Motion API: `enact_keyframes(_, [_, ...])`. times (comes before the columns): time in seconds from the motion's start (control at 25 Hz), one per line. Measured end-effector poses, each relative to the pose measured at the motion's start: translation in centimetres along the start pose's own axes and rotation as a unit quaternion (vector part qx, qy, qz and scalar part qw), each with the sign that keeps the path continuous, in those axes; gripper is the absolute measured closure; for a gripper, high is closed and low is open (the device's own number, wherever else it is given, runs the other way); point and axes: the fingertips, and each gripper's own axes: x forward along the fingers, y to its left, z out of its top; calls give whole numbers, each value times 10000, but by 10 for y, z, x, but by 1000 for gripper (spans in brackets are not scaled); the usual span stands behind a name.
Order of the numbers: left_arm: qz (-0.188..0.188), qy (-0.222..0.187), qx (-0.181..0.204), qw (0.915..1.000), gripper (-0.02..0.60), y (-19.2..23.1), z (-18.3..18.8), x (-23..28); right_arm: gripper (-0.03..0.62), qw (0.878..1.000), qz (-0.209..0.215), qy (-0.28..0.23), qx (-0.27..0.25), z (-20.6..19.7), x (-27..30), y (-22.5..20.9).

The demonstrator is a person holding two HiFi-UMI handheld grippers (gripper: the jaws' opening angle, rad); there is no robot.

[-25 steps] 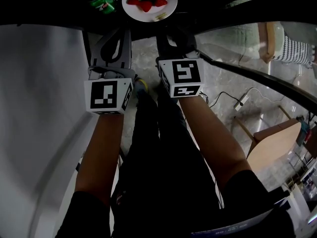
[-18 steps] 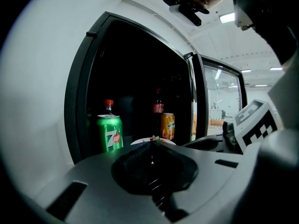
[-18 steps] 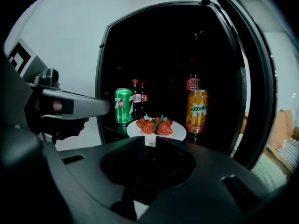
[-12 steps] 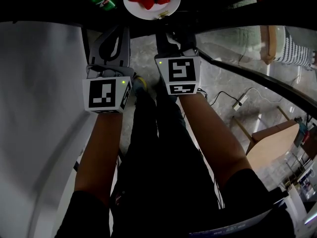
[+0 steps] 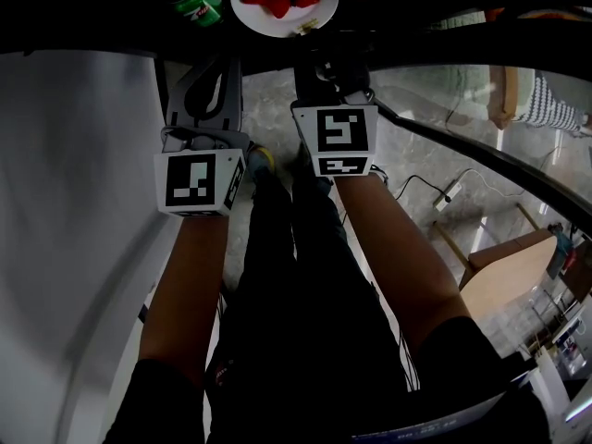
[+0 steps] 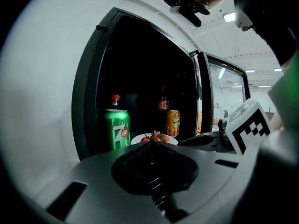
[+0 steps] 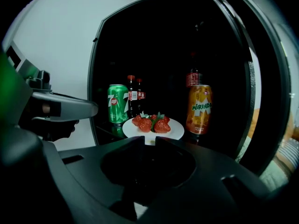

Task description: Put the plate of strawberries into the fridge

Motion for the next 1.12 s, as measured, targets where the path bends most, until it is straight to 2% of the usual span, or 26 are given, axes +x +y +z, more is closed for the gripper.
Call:
enact_keyframes(0.6, [-53,27,-33,10000,586,1,-12,12,534,10000,-17,24,56,-11,12,-5])
enact_keyframes(0.92, [-80,-41,41,10000,586,3,3,12,534,9998,-80,-10,164,3,7,-12])
enact_keyframes(1.12, [-137,-28,147,9998,586,-4,9,2,534,9995,-215,-90,204,17,-16,-18])
